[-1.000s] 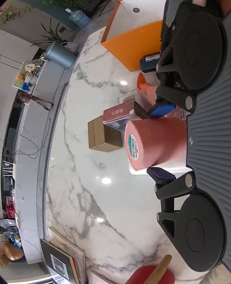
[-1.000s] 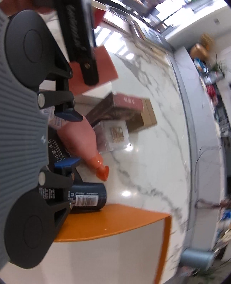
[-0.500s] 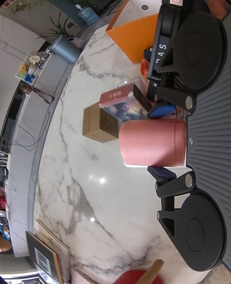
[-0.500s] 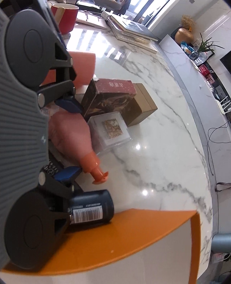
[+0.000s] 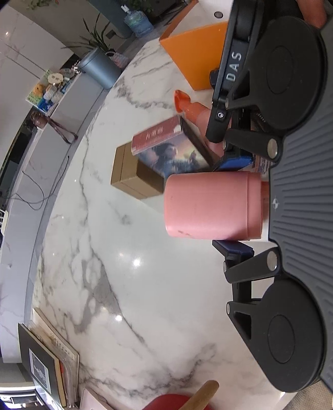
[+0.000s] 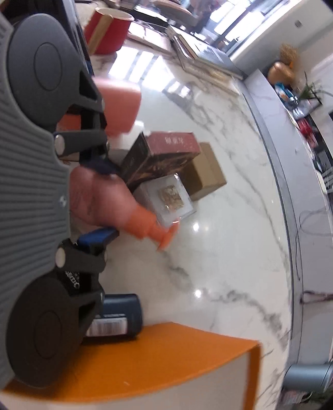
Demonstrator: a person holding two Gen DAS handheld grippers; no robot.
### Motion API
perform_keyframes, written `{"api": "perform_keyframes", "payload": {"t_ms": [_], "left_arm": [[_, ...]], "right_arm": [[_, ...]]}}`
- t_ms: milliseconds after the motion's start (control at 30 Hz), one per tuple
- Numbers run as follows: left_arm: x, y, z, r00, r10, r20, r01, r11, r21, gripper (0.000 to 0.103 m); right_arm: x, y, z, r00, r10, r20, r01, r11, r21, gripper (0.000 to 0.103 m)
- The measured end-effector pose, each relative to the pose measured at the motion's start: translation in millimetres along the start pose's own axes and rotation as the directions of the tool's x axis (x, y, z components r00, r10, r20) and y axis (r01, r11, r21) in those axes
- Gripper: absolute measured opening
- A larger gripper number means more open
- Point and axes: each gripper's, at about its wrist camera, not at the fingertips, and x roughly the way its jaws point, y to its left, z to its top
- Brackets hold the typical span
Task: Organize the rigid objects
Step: 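Close the left gripper on the pink cup while the right gripper grasps the pink pump bottle, then lift and carry the pink cup with the left tool while the right carries the bottle to the box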
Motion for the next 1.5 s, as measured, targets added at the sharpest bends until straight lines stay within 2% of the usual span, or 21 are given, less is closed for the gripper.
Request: {"api": "perform_keyframes", "payload": {"t_ms": [133, 233, 333, 533, 667, 867, 1100, 1333, 1500], "left_arm": [[0, -3, -1, 1.0, -0.001, -0.003, 0.001, 1.0, 0.011, 0.062], [1, -2, -1, 1.0, -0.002, -0.002, 0.002, 1.0, 0.006, 0.062], [1, -2, -1, 1.0, -0.002, -0.001, 0.002, 1.0, 0.003, 0.062], [3, 2, 0, 1.0, -0.005, -0.006, 0.005, 1.0, -0.015, 0.062], [2, 3, -1, 1.0, -0.015, -0.004, 0.015, 1.0, -0.014, 0.062], [-9, -8, -3, 0.999, -0.043, 0.029, 0.042, 0.999, 0.024, 0.062], [-30, -26, -15, 0.993, -0.1, 0.068, 0.099, 0.995, 0.026, 0.062], [-61, -62, -15, 0.979, -0.169, 0.114, 0.163, 0.985, 0.058, 0.062], [-77, -102, -11, 0.962, -0.239, 0.128, 0.225, 0.967, 0.117, 0.062]], "right_arm": [[-3, 1, 0, 1.0, 0.001, -0.022, -0.002, 1.0, -0.011, 0.042], [-2, 3, -3, 1.0, -0.004, -0.008, 0.004, 1.0, -0.004, 0.043], [3, 2, -3, 1.0, 0.002, -0.005, -0.002, 1.0, 0.03, 0.046], [19, -10, -6, 0.996, 0.082, -0.033, -0.076, 0.987, 0.143, 0.046], [11, -8, -8, 0.998, 0.063, -0.028, -0.059, 0.99, 0.129, 0.045], [-21, -6, -9, 0.998, 0.056, 0.003, -0.056, 0.996, 0.062, 0.045], [-72, -13, -15, 0.992, 0.066, 0.106, -0.067, 0.998, 0.009, 0.045], [-131, -28, -24, 0.972, 0.066, 0.224, -0.065, 0.998, -0.012, 0.045], [-172, -52, -29, 0.95, 0.019, 0.312, -0.023, 1.0, 0.012, 0.045]]}}
